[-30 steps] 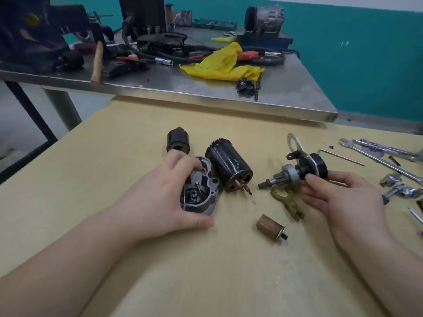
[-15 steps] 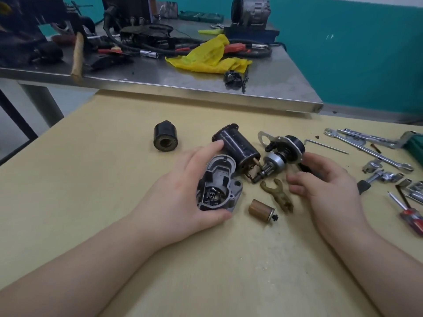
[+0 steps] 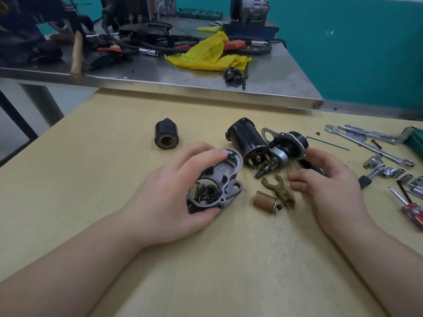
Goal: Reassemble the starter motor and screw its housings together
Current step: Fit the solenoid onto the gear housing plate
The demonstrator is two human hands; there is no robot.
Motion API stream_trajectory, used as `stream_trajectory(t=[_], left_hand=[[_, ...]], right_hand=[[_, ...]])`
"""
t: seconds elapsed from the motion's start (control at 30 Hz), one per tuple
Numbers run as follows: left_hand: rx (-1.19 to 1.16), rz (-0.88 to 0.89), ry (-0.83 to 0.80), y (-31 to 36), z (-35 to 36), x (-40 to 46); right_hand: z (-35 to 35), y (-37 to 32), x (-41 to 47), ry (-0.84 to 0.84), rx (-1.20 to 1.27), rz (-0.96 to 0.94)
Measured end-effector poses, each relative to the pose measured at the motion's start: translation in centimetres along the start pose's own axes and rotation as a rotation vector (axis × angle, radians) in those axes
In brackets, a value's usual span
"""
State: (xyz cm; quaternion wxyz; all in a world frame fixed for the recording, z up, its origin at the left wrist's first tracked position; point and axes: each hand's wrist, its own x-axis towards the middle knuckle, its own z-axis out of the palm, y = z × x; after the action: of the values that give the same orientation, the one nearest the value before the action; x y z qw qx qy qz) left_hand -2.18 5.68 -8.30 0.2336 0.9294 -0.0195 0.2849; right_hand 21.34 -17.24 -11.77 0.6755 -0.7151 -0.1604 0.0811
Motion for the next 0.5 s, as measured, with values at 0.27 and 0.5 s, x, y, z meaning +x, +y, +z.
stream_trajectory(t=[0.27,0.5], left_hand=[[0.062,0.152,0.074,-0.10,-0.50,0.36],[-0.566,-0.291,0.317,-0.12,-0.97,0.31]], right_hand=[[0.08,-0.06,0.09,0.011,0.005,0.006],[0.12,-0.42,-0.16,0.018,0.007,0.028]])
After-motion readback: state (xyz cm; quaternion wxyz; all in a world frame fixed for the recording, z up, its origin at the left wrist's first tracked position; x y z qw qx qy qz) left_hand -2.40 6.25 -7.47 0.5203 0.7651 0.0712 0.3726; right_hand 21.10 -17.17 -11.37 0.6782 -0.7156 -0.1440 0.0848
